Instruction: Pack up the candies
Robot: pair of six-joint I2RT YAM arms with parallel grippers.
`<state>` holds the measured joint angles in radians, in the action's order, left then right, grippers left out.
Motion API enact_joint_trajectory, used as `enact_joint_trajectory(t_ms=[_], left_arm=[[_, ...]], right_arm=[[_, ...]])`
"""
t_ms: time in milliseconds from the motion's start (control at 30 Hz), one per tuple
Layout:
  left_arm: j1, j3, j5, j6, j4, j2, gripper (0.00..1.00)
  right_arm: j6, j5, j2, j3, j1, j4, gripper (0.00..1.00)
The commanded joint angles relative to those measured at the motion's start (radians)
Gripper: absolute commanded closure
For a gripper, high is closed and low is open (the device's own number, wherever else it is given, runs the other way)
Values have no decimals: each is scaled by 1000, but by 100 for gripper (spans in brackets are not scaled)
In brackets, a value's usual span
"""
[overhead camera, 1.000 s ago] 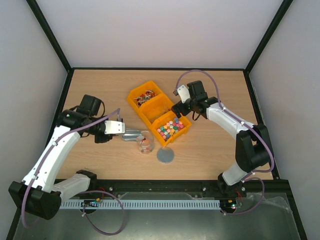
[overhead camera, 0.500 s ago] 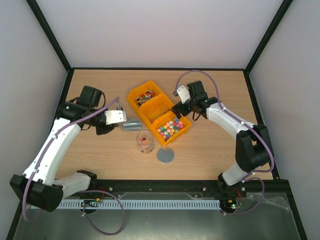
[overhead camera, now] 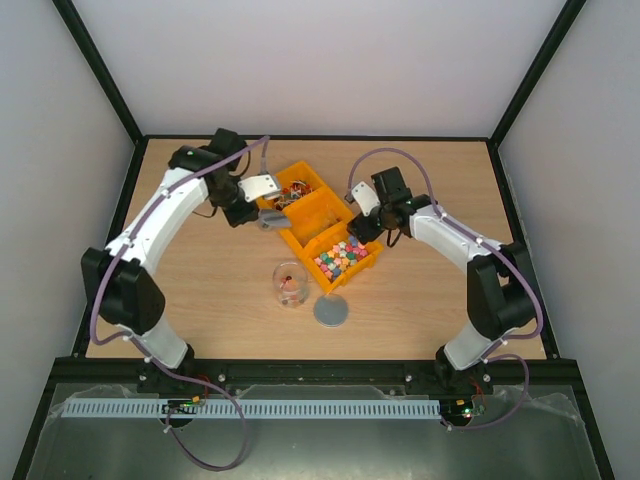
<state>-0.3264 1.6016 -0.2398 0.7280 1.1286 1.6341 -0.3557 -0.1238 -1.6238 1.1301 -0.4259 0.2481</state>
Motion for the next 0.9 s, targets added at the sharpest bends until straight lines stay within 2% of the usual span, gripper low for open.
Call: enact_joint_trajectory(t_ms=[0,533,867], left_arm=[[-66,49,61,-74,46,58,98],[-219,163,247,-132,31,286,98],[-253,249,246,-137,69,412,98]], right_arm=[[0,-15,-29,-6,-4,61,25],[24,-10,-94,-8,-4,55,42],[40,-32,-111,-10,-5,33,57]])
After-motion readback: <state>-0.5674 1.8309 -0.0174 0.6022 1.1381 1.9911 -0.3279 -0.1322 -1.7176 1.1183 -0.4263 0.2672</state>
